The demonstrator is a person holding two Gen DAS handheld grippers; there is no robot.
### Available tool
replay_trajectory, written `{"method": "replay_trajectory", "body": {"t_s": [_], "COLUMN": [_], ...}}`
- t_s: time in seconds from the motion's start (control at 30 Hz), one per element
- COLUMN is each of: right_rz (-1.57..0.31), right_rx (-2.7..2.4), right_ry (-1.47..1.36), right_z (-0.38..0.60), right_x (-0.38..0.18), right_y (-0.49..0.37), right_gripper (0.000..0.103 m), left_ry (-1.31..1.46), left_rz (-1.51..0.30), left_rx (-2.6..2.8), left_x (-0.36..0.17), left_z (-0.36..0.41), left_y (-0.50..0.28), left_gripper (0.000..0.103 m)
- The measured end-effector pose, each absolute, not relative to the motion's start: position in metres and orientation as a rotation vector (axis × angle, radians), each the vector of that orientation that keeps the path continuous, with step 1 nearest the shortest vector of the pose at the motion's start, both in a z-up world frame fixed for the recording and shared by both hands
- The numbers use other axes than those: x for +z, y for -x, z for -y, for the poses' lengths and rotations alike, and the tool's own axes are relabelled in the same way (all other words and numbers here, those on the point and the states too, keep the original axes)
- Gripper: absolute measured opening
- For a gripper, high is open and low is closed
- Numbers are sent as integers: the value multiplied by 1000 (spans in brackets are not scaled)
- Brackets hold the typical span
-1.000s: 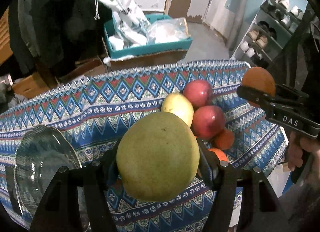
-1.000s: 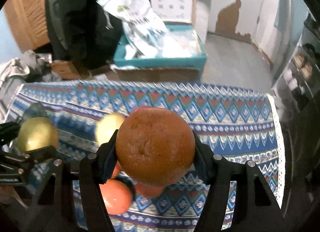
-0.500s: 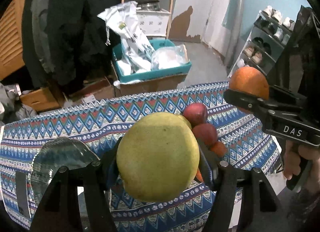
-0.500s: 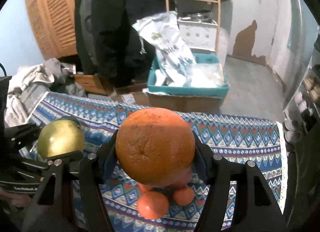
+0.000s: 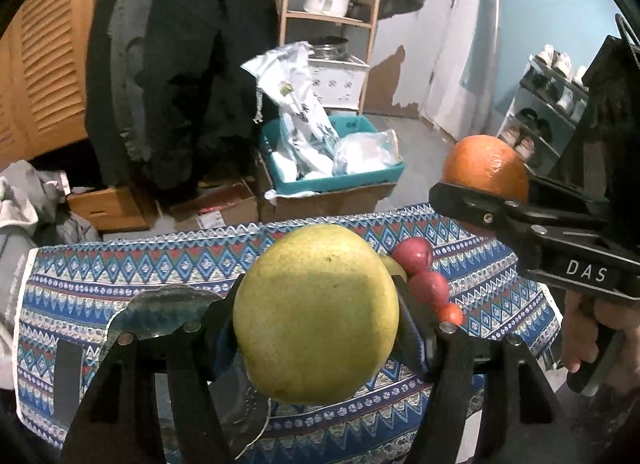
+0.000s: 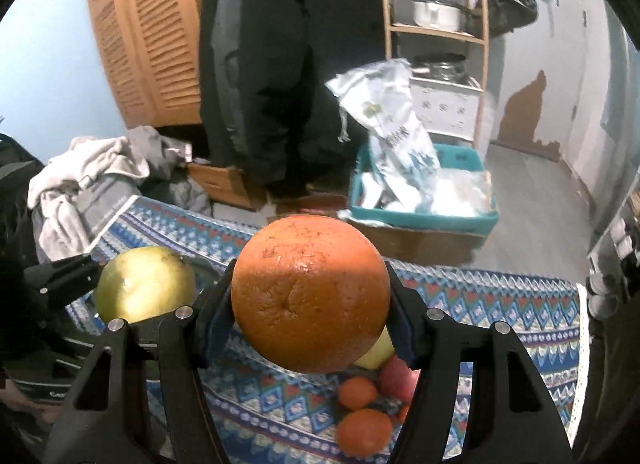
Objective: Organize fruits
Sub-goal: 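Carry the pear and orange in both tools over the dark glass bowl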
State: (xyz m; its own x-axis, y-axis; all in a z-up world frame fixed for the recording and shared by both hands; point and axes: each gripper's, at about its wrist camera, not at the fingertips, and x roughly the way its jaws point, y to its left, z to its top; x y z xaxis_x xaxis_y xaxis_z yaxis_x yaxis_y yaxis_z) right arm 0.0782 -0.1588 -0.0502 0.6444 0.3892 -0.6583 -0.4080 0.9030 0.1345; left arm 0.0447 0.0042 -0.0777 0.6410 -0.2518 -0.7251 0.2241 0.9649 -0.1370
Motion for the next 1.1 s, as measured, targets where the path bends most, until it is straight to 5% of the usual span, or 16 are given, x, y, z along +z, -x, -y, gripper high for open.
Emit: {"method": "replay_trajectory", "body": {"t_s": [1.1], "right_rz": [-900], "right_rx": [665], "right_ry": [104], "right_z": [-1], "right_x": [-104], "right_y": [-106], "right_gripper": [65], "left_ry": [175], "left_rz": [-916], "left_rx": [0], "left_x": [-134], "left_z": [-151], "left_y": [-27], "left_gripper": [68]}}
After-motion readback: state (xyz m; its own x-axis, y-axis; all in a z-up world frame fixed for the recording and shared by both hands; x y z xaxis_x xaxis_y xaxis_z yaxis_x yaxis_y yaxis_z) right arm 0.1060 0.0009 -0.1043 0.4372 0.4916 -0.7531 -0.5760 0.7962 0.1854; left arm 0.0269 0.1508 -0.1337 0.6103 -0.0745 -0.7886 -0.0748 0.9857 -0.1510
